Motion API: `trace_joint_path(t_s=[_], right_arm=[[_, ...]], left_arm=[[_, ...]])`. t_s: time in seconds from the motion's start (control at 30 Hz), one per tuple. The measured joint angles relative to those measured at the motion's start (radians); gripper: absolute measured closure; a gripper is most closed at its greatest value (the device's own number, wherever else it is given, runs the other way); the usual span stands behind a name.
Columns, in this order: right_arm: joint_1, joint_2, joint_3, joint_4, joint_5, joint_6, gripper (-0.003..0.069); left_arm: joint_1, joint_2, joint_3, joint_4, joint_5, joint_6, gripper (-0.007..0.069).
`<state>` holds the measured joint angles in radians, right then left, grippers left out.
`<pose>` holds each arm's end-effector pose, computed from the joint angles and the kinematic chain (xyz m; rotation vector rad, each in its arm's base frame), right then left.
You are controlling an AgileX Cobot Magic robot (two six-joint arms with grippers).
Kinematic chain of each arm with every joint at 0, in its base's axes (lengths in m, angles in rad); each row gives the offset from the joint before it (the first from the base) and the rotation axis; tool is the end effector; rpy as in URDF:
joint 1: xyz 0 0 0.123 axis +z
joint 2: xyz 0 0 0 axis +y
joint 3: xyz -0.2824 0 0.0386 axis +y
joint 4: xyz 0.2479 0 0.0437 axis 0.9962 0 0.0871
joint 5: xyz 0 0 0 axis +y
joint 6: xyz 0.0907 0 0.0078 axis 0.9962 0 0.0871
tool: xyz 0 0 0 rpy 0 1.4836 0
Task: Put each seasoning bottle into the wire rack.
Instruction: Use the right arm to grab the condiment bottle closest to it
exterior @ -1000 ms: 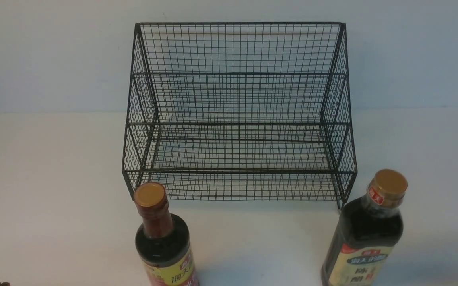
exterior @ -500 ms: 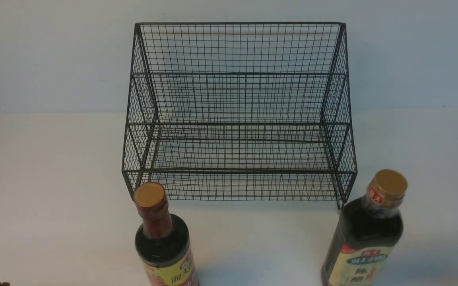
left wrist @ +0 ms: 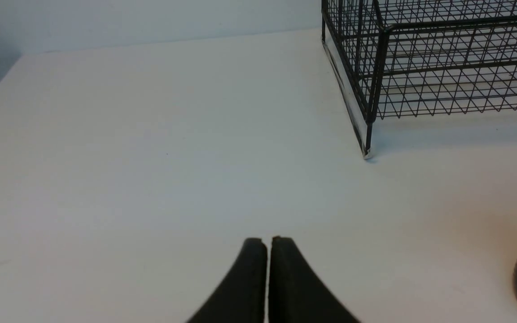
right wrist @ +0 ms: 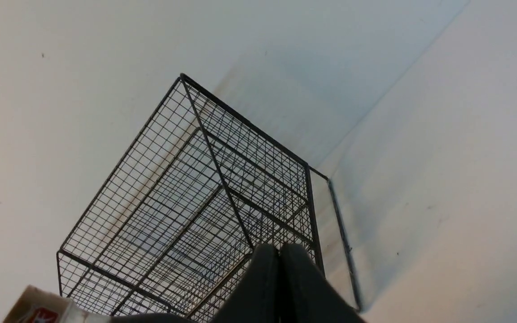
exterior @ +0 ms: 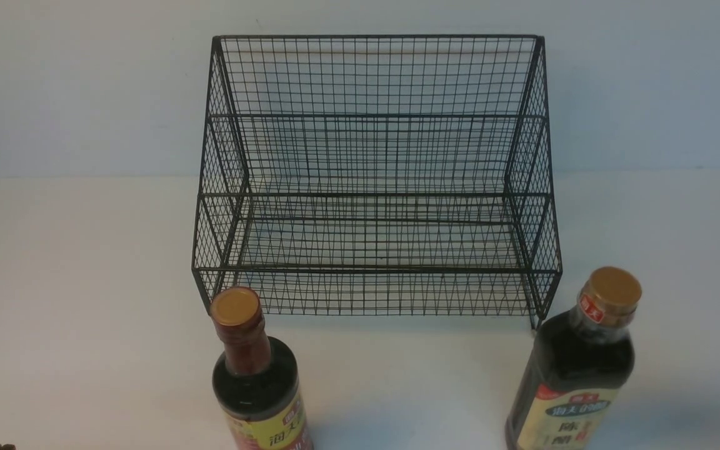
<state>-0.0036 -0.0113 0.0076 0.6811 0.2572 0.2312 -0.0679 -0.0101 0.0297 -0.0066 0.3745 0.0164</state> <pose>0.0543 0.0145 0.1930 0.6437 1.6220 0.7988 0.0525 -0.0038 0.1700 0.0750 1.8764 -0.0419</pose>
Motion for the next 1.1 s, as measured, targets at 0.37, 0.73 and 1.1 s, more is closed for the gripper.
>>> trace_joint_path(t_s=[0.37, 0.73, 1.1], right_arm=[[0.0, 0.226, -0.507, -0.083, 0.406, -0.448, 0.0643], [0.0, 0.727, -0.713, 0.139, 0.783, -0.901, 0.0501], [0.0, 0.888, -0.717, 0.333, 0.772, -1.182, 0.0168]], left_arm=[[0.0, 0.0, 0.0, 0.0, 0.0, 0.0, 0.0629], [0.0, 0.0, 0.0, 0.0, 0.0, 0.0, 0.0629], [0.0, 0.0, 0.0, 0.0, 0.0, 0.0, 0.0629]])
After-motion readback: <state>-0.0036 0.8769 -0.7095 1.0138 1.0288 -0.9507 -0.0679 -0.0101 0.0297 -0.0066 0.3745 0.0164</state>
